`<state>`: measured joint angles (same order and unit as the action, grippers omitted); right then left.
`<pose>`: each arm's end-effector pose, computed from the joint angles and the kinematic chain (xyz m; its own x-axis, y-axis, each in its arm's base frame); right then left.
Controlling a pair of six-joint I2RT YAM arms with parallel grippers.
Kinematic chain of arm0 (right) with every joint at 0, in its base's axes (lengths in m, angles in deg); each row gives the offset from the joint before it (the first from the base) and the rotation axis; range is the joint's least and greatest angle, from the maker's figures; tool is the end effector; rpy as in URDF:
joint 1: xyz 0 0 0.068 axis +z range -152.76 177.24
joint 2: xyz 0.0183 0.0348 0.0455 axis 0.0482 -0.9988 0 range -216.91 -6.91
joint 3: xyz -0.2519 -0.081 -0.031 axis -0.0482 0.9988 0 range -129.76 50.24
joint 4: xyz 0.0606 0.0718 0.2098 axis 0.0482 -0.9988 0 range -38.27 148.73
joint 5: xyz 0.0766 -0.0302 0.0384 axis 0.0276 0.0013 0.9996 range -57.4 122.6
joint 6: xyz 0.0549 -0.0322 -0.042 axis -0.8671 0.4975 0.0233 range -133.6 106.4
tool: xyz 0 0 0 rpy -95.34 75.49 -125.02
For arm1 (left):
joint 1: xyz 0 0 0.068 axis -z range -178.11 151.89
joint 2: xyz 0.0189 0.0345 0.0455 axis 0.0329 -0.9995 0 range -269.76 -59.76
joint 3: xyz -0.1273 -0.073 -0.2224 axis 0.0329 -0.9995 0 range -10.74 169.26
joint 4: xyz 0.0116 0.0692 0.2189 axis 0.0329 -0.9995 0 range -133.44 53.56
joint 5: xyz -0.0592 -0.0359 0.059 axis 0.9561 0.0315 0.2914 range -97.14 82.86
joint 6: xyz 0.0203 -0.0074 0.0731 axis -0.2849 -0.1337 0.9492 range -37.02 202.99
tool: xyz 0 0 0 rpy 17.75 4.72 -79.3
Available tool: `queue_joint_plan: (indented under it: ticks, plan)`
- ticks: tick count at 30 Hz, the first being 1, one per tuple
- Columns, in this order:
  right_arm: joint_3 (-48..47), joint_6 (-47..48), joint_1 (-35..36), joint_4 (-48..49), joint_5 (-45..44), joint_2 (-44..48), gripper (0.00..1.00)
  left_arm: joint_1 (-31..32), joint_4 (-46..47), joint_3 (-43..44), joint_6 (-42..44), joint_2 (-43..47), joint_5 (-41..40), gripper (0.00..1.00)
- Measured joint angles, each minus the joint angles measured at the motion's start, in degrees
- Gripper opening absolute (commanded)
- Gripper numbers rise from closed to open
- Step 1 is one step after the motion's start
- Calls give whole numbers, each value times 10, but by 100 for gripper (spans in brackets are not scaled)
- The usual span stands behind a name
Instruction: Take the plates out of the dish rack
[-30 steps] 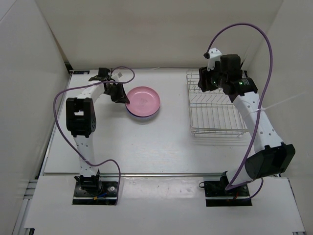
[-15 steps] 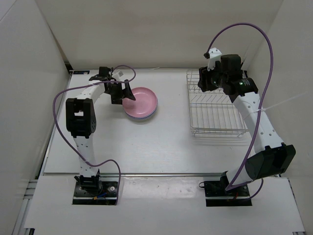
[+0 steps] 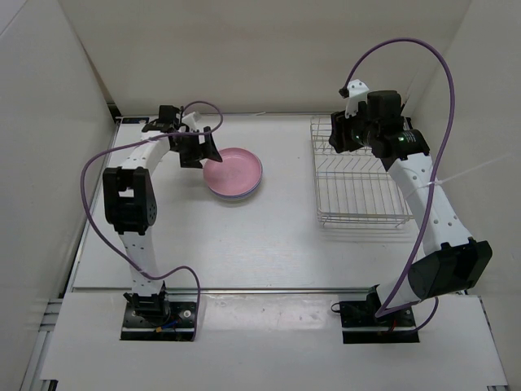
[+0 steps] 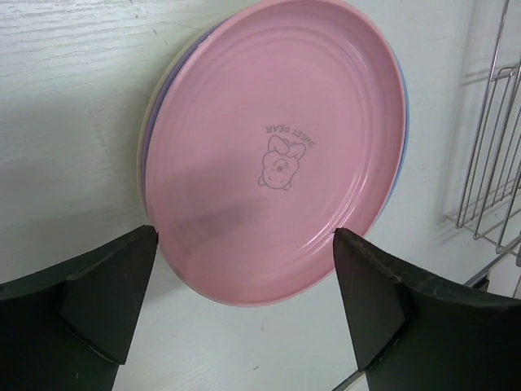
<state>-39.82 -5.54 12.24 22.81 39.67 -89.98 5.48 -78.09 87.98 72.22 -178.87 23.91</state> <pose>0.2991 0.0884 0.3874 -0.4121 -0.2544 -0.8749 -0.4228 0.9040 -0.0637 0.4217 -0.0600 0.2069 -0.9211 -0.1025 -0.3756 0.1252 0.8354 -0.5352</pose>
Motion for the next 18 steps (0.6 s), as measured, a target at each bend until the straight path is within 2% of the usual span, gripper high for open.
queue_joint_plan:
  ticks: [9, 13, 14, 18]
  plan:
    - [0, 0, -1, 0, 2, 5, 53, 0, -20, 8, 18, 9, -15, 100]
    - [2, -7, -10, 1, 4, 6, 74, -11, -39, 9, 29, 45, -32, 100]
    - [5, -12, -16, 2, 4, 7, 100, -18, -42, 9, 33, 63, -35, 100]
    - [17, -33, -71, 1, 2, 7, 100, -68, -56, 7, 48, 142, -43, 100]
